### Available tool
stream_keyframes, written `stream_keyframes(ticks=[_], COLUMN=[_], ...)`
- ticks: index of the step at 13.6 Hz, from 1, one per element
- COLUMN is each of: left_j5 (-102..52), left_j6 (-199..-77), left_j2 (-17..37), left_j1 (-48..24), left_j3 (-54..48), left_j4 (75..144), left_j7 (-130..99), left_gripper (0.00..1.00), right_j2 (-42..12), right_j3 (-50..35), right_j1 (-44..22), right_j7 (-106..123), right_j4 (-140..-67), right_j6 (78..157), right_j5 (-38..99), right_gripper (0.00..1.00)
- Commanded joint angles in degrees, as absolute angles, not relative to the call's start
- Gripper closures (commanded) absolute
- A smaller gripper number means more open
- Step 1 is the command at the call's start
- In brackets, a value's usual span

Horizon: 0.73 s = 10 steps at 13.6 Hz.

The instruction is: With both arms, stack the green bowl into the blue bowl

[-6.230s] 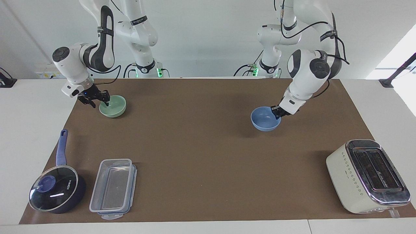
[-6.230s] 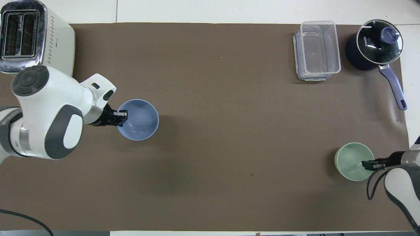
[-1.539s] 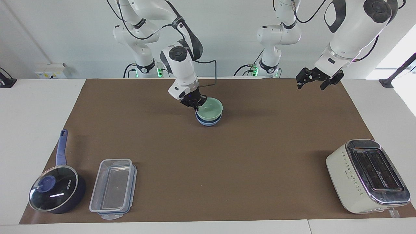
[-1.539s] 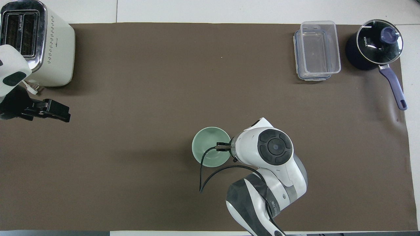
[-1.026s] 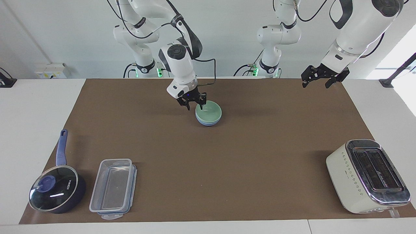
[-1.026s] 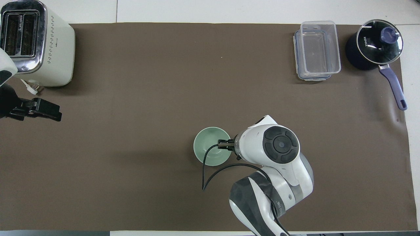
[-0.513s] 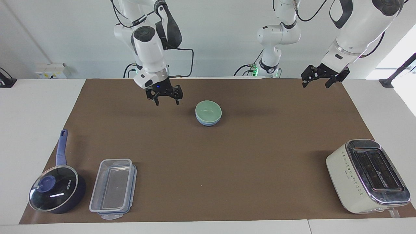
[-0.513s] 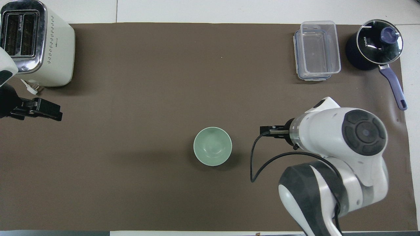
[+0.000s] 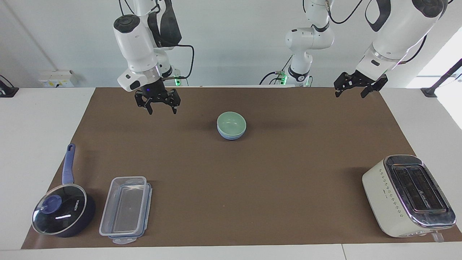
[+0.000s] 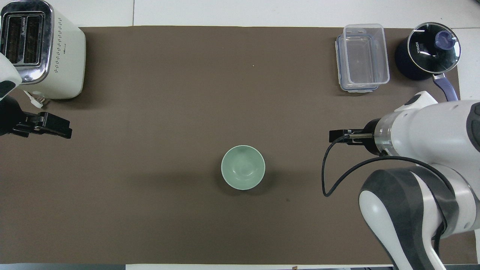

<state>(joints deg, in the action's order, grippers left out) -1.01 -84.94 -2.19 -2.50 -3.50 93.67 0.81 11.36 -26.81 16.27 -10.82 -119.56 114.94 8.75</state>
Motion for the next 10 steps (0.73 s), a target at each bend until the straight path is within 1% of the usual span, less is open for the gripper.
stream_keyframes(ticks=[1,4,6,7,9,10], left_j5=[0.53,0.53,0.53,0.53,0.53,0.53], left_j6=[-85.78,-85.87,-85.87,-85.87,-85.87,-85.87], left_j2=[-2.81,-2.81,-2.81,-2.81,-2.81,-2.81], left_j1=[-2.02,-2.02,-2.02,-2.02,-2.02,-2.02], left_j3=[-4.13,-4.13,-4.13,-4.13,-4.13,-4.13], left_j4=[94.13,94.13,94.13,94.13,94.13,94.13], left_j7=[1.58,1.49,1.49,1.49,1.49,1.49], left_gripper=[0.00,0.00,0.00,0.00,0.00,0.00], right_j2=[9.06,7.30,6.86,5.29,3.09,1.95], right_j3=[-27.33,-27.42,-25.50,-22.79,-13.58,-11.62], right_j1=[18.19,20.30,18.73,16.11,9.17,8.18], right_j7=[-9.93,-9.84,-9.84,-9.84,-9.84,-9.84], right_j4=[-115.67,-112.86,-109.70,-107.60,-102.42,-99.52], right_j6=[113.29,113.03,110.32,108.56,104.35,101.72], right_j5=[7.48,6.42,5.98,4.58,1.95,1.59], right_gripper=[0.00,0.00,0.00,0.00,0.00,0.00])
